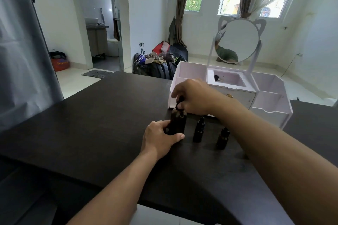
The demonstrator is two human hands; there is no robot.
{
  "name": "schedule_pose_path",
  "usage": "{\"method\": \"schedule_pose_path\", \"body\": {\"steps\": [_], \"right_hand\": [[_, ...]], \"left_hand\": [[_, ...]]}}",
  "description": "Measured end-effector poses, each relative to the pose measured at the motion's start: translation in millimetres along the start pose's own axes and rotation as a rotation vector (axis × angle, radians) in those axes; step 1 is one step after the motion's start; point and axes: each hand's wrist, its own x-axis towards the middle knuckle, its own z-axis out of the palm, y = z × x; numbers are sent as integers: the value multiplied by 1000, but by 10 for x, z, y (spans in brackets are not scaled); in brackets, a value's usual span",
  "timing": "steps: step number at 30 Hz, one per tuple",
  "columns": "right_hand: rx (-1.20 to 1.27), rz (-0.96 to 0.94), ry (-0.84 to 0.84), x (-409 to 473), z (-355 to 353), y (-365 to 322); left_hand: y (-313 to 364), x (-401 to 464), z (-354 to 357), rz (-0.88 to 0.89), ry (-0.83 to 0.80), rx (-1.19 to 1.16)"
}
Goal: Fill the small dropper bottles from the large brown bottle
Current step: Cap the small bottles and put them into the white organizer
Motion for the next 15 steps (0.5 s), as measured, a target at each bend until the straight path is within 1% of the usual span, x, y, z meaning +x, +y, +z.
{"method": "schedule_pose_path", "body": {"steps": [3, 6, 9, 12, 15], "right_hand": [[-43, 13, 40, 15, -2, 2], [-11, -18, -11, 12, 0, -14], [-2, -34, -4, 1, 9, -10], [26, -36, -6, -6, 18, 2], [20, -51, -6, -16, 7, 13]], "left_hand": [[5, -2, 3, 5, -2, 1], [-10, 2, 7, 1, -3, -9], [-26, 11, 14, -4, -10, -7], [-41, 66, 13, -66, -38, 0], [-55, 150, -5, -123, -120, -59]]}}
